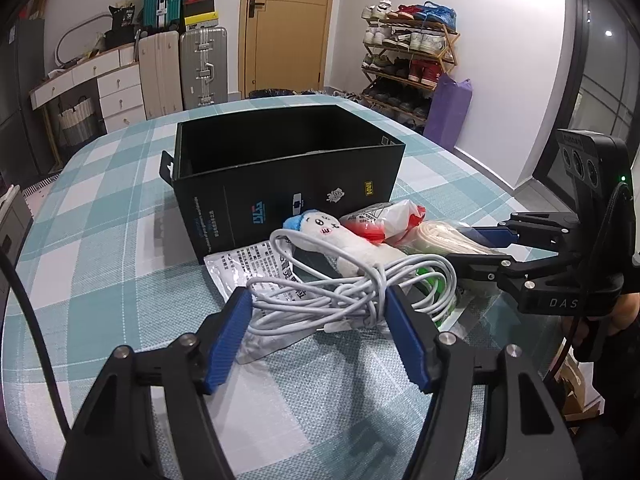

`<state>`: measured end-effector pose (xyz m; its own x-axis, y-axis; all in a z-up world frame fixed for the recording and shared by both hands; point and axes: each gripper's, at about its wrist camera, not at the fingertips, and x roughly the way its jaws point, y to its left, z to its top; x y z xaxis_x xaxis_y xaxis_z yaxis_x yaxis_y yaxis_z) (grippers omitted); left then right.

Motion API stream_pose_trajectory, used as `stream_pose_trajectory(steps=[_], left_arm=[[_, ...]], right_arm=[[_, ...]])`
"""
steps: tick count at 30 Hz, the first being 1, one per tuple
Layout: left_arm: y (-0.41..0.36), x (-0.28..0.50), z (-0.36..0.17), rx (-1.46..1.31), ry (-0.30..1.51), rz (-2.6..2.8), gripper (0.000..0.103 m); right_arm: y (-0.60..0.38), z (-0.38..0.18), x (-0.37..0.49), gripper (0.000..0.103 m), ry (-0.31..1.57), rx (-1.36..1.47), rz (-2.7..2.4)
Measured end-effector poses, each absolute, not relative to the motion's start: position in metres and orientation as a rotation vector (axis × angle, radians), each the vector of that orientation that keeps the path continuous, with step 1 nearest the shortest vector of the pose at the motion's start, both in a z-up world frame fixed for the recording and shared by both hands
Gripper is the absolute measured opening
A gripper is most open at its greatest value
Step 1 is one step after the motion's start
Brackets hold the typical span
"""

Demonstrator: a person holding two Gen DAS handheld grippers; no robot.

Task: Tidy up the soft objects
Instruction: 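Grasp the white cable bundle with the left gripper while the right holds the rope bag, then lift the cable bundle and rope bag with both grippers toward the black box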

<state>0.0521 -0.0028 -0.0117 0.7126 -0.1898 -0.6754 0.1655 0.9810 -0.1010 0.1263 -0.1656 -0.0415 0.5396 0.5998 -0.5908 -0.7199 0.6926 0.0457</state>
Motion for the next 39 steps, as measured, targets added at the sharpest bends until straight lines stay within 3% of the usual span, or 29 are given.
stream_pose_trajectory(steps=[39], left_arm=[[0.029, 0.039, 0.041, -0.100, 0.581, -0.098, 0.067]], right_arm=[[-0.188, 0.008, 0.108, 0.040, 0.457, -0.149, 0.739]])
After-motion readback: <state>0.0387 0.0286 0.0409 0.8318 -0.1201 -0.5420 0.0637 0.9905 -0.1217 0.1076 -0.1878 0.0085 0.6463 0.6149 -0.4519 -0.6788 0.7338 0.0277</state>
